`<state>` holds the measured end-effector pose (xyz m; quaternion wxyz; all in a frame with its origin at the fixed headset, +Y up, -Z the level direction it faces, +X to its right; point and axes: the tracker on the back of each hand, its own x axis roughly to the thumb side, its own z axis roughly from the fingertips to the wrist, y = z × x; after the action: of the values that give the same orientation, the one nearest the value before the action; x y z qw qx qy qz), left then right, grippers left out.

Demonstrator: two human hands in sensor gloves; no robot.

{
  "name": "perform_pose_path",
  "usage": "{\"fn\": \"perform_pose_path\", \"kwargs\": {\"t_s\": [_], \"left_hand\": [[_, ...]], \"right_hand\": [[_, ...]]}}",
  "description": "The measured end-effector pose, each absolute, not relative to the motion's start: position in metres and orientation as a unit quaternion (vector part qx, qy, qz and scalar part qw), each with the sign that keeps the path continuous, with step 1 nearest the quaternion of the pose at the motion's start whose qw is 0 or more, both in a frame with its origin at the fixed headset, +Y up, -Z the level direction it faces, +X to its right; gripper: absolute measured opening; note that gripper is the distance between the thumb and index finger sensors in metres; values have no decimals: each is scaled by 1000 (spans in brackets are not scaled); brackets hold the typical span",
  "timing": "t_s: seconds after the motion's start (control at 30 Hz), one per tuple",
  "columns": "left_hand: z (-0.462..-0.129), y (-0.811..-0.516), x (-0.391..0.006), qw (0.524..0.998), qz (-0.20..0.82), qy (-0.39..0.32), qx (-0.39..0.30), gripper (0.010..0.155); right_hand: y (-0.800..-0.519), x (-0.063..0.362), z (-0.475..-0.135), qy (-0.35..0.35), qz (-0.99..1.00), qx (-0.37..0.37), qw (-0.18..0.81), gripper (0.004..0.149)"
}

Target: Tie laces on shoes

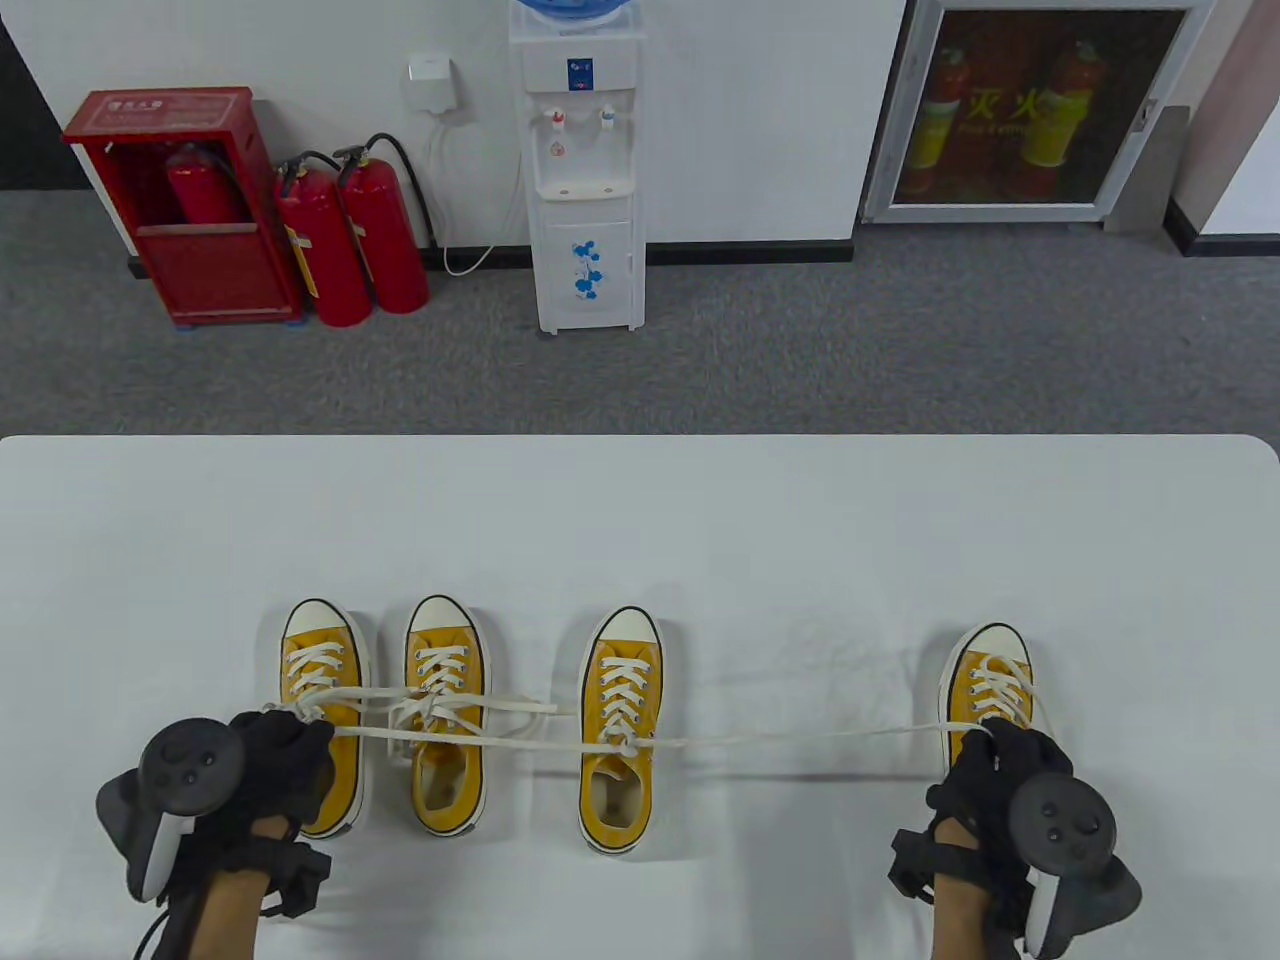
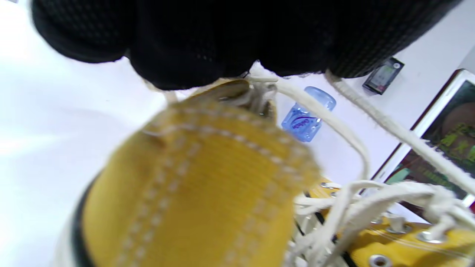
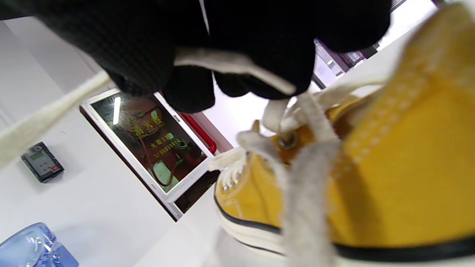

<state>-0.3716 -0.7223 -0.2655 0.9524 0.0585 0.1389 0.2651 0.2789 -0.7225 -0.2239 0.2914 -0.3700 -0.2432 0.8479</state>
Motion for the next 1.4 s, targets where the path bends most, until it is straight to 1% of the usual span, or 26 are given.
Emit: {"fn": "perform_pose_path", "kwargs": {"t_s": [0.17, 0.33, 0.4, 0.57, 0.67, 0.87, 1.0, 1.17, 1.27, 1.33, 1.4], "left_hand": [[-267, -727, -381, 947, 270, 164, 61, 35], [-268, -736, -383, 945, 274, 170, 48, 34], [-268, -737, -383, 943, 279, 174, 53, 34], [-266, -738, -388, 938, 285, 190, 61, 34], [-266, -741, -391, 931, 302, 196, 54, 34], [-267, -745, -396, 928, 305, 207, 46, 33], [-267, -744, -396, 930, 297, 209, 49, 34], [-267, -742, -394, 934, 290, 201, 53, 34], [-267, -740, -391, 936, 286, 196, 58, 35], [-267, -740, -390, 938, 281, 195, 58, 35], [-267, -740, -390, 938, 280, 194, 60, 35]], "right_hand": [[-728, 286, -224, -235, 842, -384, 299, 41], [-735, 293, -224, -229, 833, -396, 312, 41], [-737, 296, -224, -224, 828, -400, 321, 41], [-740, 301, -222, -225, 817, -413, 333, 41], [-744, 303, -222, -223, 816, -417, 332, 41], [-747, 307, -220, -232, 801, -424, 353, 41], [-746, 305, -221, -234, 815, -424, 319, 41], [-737, 297, -223, -244, 829, -402, 301, 42], [-729, 284, -228, -239, 857, -365, 273, 51], [-726, 274, -230, -256, 867, -344, 254, 54], [-724, 263, -234, -254, 883, -313, 242, 55]]}}
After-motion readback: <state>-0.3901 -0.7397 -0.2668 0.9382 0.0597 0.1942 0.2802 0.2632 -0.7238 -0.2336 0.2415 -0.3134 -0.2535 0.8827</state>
